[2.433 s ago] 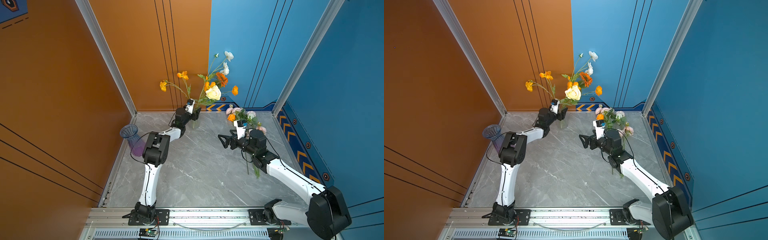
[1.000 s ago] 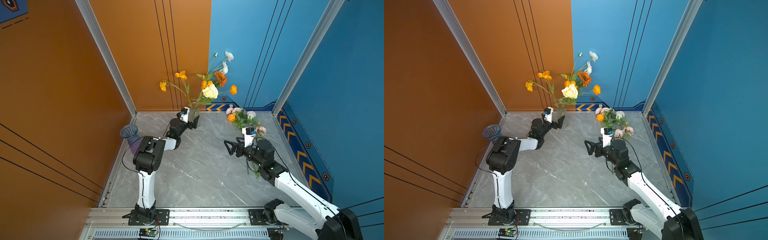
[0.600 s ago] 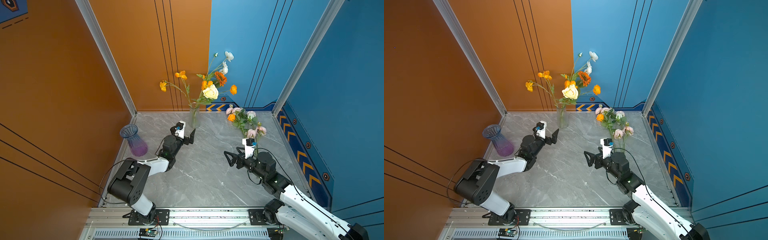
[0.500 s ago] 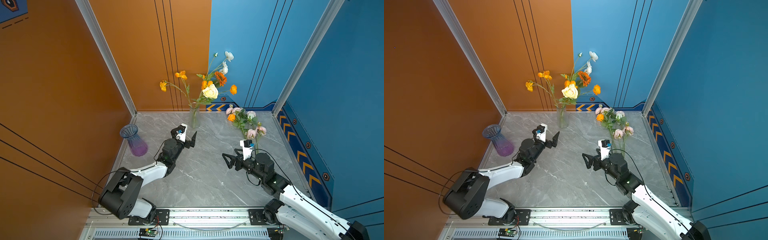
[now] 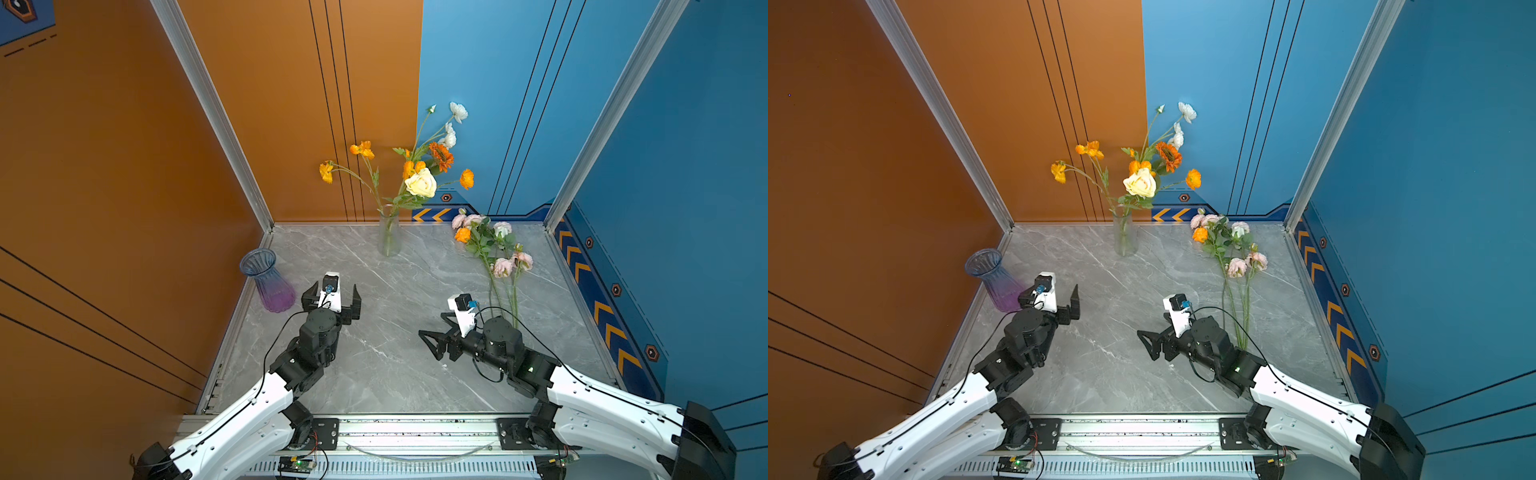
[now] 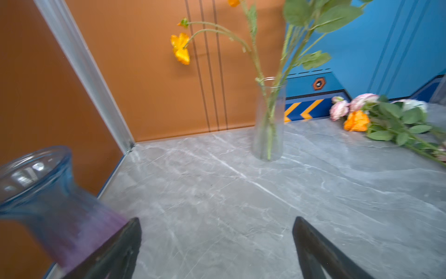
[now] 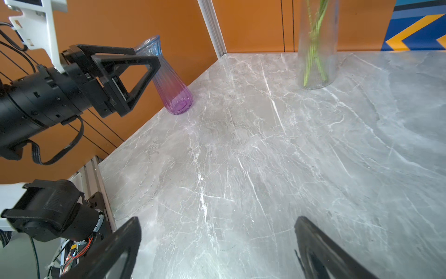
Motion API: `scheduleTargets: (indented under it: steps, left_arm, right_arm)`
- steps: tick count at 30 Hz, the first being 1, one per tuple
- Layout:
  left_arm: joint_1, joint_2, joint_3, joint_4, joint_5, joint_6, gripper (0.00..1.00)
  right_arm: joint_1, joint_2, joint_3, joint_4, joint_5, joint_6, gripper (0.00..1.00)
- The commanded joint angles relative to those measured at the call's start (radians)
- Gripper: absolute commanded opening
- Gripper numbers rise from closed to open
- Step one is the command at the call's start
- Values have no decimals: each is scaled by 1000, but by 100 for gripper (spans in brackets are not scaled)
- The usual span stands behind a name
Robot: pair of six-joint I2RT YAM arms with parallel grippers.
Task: Arrange the flowers into the vase
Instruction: 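Lower the clear vase onto the table near the back wall, then open the left gripper and reach it to the blue-purple glass vase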
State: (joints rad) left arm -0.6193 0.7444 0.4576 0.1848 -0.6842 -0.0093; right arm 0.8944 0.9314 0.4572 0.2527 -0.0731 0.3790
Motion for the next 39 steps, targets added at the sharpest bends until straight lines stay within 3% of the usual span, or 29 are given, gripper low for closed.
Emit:
scheduleTargets:
  steps: [1, 6, 13, 21, 27, 32, 39]
  left_arm:
    - [22, -23, -8, -172, -198, -41, 98]
    - [100, -23, 2, -183, -285, -42, 98]
    - [267, -14, 31, -278, -364, -176, 98]
    - [528, -3, -25, -191, -180, -236, 98]
    - [614, 37, -99, 57, -113, -192, 98]
    - [690, 101, -93, 109, -122, -203, 98]
    - [769, 223, -72, 243, 32, -223, 98]
  right_arm:
    - [29, 22, 38, 74, 27, 0, 100]
    - [93, 71, 89, 92, 35, -27, 100]
    - [115, 162, 101, 164, 15, -31, 100]
    - [51, 295, 238, 148, -165, -58, 100]
    - [54, 313, 264, 185, -131, -32, 100]
    - [40, 289, 240, 174, -123, -25, 100]
    - [11, 301, 264, 149, -150, -29, 100]
